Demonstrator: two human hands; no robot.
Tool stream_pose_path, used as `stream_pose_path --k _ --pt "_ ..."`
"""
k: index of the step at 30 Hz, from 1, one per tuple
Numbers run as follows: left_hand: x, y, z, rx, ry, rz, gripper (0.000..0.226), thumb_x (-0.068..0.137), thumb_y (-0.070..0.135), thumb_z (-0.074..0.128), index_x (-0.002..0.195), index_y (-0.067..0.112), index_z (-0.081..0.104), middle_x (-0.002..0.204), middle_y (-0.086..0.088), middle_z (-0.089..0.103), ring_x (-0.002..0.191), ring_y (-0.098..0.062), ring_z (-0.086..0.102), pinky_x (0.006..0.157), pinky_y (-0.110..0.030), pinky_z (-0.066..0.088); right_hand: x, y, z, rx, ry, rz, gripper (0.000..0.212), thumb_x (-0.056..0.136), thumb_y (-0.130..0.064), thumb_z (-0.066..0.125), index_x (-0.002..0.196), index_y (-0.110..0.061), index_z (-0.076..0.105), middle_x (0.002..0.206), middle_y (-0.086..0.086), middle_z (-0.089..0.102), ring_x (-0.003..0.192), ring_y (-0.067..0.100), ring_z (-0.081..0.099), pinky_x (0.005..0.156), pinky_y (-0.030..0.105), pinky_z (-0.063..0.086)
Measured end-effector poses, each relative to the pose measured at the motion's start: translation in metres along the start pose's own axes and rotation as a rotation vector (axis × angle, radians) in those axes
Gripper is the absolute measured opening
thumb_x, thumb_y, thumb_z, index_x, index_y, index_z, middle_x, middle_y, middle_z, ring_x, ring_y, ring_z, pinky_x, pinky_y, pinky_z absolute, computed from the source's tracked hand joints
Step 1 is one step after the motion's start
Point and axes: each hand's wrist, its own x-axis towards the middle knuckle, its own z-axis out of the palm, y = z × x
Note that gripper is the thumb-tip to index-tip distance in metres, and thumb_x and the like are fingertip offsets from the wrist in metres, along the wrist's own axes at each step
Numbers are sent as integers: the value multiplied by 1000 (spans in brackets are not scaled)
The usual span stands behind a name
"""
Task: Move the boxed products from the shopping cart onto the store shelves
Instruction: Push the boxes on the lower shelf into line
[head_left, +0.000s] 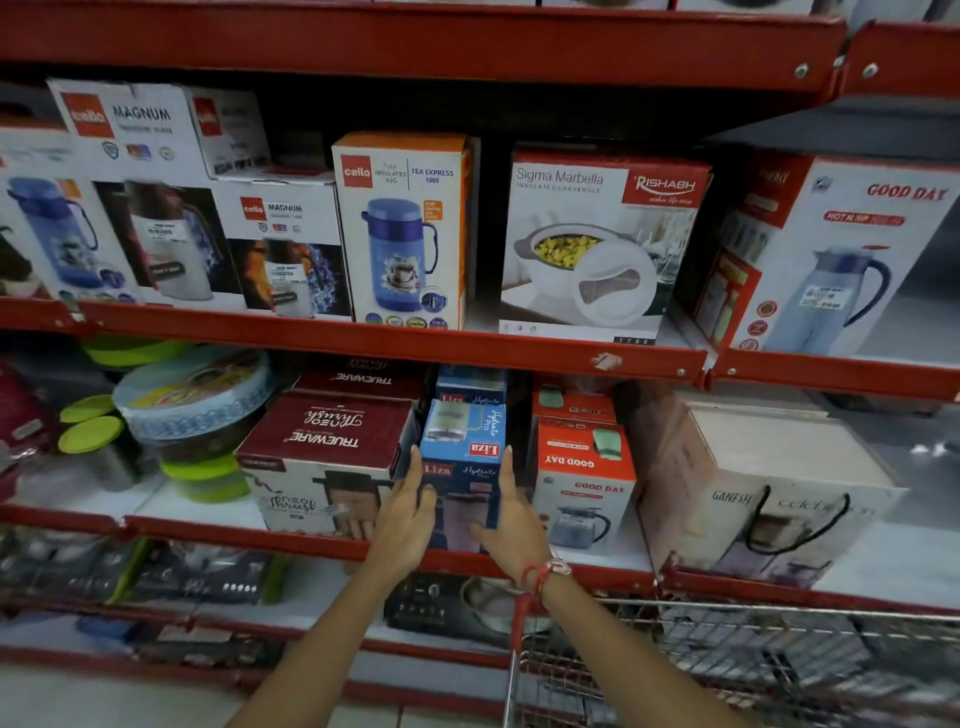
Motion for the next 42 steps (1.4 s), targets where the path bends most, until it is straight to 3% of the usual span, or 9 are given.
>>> stream_pose_path --k 4,11,15,19,23,26,31,36,42 --pt "2 5 1 30 13 -19 56 100 29 29 148 30 0 136 -14 51 107 -26 56 86 -29 38 1 -6 -8 -35 -63 17 113 84 -24 68 144 -25 -27 132 14 56 103 28 65 74 26 51" --pt "-1 14 6 63 125 -69 56 99 32 32 149 20 10 149 -13 36 133 -32 39 110 -47 34 5 -2 -28 -6 -142 16 108 84 -20 70 149 -24 -17 134 10 56 112 27 62 93 38 54" --pt "-10 39 21 9 400 196 43 91 5 49 133 11 44 126 -8 50 106 -18 55 90 -32 52 1 16 -55 7 148 108 73 87 -11 67 147 -17 26 134 9 55 106 23 63 82 25 52" --pt "-10 74 62 -59 63 296 34 90 4 52 122 14 52 111 -3 64 96 -10 61 85 -26 56 0 48 -80 -69 423 253 56 82 -11 73 132 -14 48 128 15 50 113 30 49 93 38 48" --pt "-1 95 95 -95 -263 2 50 97 22 40 144 20 23 144 -4 41 120 -19 51 94 -25 46 5 74 -95 -56 316 433 92 72 -24 82 145 -15 27 141 26 29 127 42 31 107 47 36" --pt "4 96 98 -111 -373 -158 56 100 22 30 149 18 4 152 -9 32 102 -13 53 79 -16 41 9 87 -98 106 90 370 115 74 -13 80 151 -17 -6 145 22 28 133 37 33 111 47 33" --pt "3 82 100 -144 -354 -101 43 99 14 32 141 25 31 139 -8 51 74 -1 51 65 -17 45 5 98 -100 51 46 317 110 72 -19 77 151 -27 0 131 13 50 122 31 52 105 49 45" --pt "-14 63 103 -123 -307 -70 43 97 11 39 137 24 35 132 -7 56 90 -11 61 85 -33 58 -12 100 -98 -34 17 242 105 76 -25 74 151 -25 1 130 9 54 123 29 52 102 47 49" --pt "-13 76 94 -58 -313 -46 38 96 13 42 133 20 40 129 -7 58 85 -5 59 79 -28 57 -8 90 -107 -130 -32 255 100 79 -26 75 151 -24 6 139 15 45 122 30 52 101 42 48"
